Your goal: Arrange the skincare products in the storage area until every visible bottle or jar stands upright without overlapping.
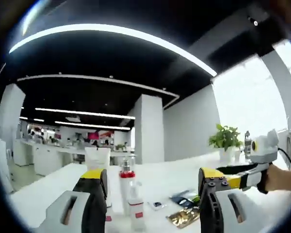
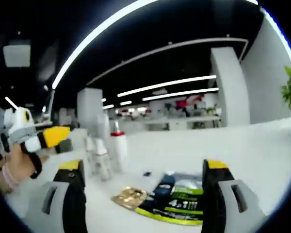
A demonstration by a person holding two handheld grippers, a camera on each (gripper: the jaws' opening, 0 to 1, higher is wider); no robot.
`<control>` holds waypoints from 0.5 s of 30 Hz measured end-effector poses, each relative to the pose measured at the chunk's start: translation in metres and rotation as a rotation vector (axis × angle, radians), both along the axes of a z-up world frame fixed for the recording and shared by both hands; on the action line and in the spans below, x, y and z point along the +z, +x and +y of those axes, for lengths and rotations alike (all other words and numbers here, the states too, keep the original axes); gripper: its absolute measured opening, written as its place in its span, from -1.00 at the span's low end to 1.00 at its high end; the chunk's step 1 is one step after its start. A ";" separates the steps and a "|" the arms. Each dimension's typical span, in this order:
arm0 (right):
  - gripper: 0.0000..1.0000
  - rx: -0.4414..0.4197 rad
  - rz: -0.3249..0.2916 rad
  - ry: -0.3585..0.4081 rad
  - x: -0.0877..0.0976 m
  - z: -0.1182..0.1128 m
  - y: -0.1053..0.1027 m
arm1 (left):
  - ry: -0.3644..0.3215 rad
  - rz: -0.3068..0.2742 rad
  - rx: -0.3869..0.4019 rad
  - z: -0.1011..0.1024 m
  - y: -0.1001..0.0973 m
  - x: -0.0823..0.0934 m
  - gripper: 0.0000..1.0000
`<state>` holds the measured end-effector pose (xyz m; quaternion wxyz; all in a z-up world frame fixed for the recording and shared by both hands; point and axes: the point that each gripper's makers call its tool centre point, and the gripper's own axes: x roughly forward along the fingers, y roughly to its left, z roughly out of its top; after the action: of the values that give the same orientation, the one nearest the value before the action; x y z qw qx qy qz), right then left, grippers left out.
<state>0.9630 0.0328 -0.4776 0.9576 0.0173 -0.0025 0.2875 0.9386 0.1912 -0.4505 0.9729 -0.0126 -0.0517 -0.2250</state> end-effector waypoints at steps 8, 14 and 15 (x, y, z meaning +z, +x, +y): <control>1.00 0.062 0.000 -0.082 0.018 -0.007 -0.036 | -0.090 0.045 -0.056 0.024 -0.031 0.019 0.66; 1.00 0.011 -0.034 -0.121 0.042 -0.039 -0.073 | -0.093 0.046 -0.093 0.043 -0.062 0.043 0.82; 1.00 0.010 -0.050 -0.122 0.047 -0.041 -0.078 | -0.086 0.054 -0.087 0.046 -0.065 0.043 0.84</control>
<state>0.8851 -0.0085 -0.4311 0.9551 -0.0481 -0.0088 0.2923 0.8740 0.2367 -0.4074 0.9618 -0.0627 -0.0347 -0.2644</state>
